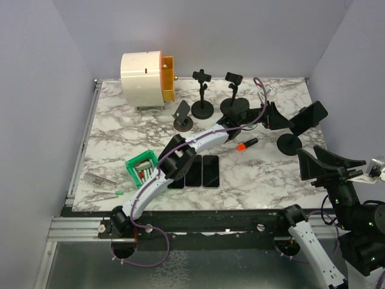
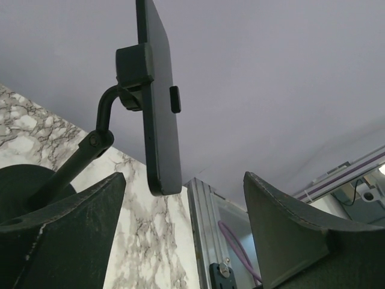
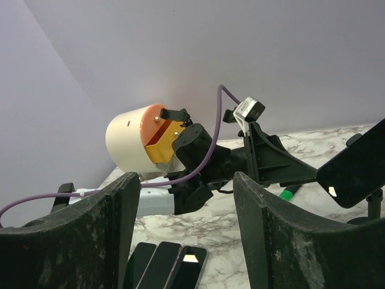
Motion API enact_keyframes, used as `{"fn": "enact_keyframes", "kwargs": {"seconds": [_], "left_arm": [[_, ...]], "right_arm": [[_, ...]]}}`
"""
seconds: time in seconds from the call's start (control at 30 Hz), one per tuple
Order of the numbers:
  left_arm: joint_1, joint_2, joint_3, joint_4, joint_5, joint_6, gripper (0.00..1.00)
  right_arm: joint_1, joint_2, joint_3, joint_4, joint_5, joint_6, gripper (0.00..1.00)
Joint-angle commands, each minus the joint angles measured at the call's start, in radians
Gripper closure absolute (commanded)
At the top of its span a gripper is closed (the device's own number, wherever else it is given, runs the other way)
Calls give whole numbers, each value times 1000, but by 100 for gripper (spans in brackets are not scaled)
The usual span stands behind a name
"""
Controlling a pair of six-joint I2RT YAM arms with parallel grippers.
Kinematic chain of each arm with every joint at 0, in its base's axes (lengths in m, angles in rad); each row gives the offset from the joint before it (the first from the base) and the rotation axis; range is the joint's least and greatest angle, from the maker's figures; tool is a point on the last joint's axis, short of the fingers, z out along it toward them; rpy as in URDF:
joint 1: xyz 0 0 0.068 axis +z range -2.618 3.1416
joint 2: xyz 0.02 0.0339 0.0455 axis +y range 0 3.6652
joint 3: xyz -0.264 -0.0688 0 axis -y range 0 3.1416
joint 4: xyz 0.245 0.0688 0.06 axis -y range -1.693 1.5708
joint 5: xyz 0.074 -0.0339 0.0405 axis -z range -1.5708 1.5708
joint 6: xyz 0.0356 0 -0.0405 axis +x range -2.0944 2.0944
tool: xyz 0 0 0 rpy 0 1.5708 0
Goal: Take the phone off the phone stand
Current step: Move the phone stand with the phone to the center of the board.
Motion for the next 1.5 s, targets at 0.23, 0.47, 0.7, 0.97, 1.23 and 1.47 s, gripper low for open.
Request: {"fn": "enact_keyframes", "kwargs": {"seconds": [0.23, 0.47, 0.7, 0.97, 1.23, 1.47], "left_arm": [[-33, 61, 80, 73, -11, -48, 31], [-40, 77, 90, 87, -30, -60, 37], [-45, 97, 123, 110, -52, -86, 49], [-56, 104, 137, 122, -84, -89, 58], [-57, 110, 132, 122, -126, -98, 68], [-60, 108, 128, 122, -158, -100, 79]], "right_arm": [[0, -12, 15, -54, 19, -8, 33], [1, -11, 15, -59, 19, -8, 33], [2, -12, 19, -63, 22, -11, 33], [5, -11, 20, -64, 27, -14, 33], [6, -15, 21, -70, 33, -16, 33], [10, -15, 22, -70, 38, -21, 33]]}}
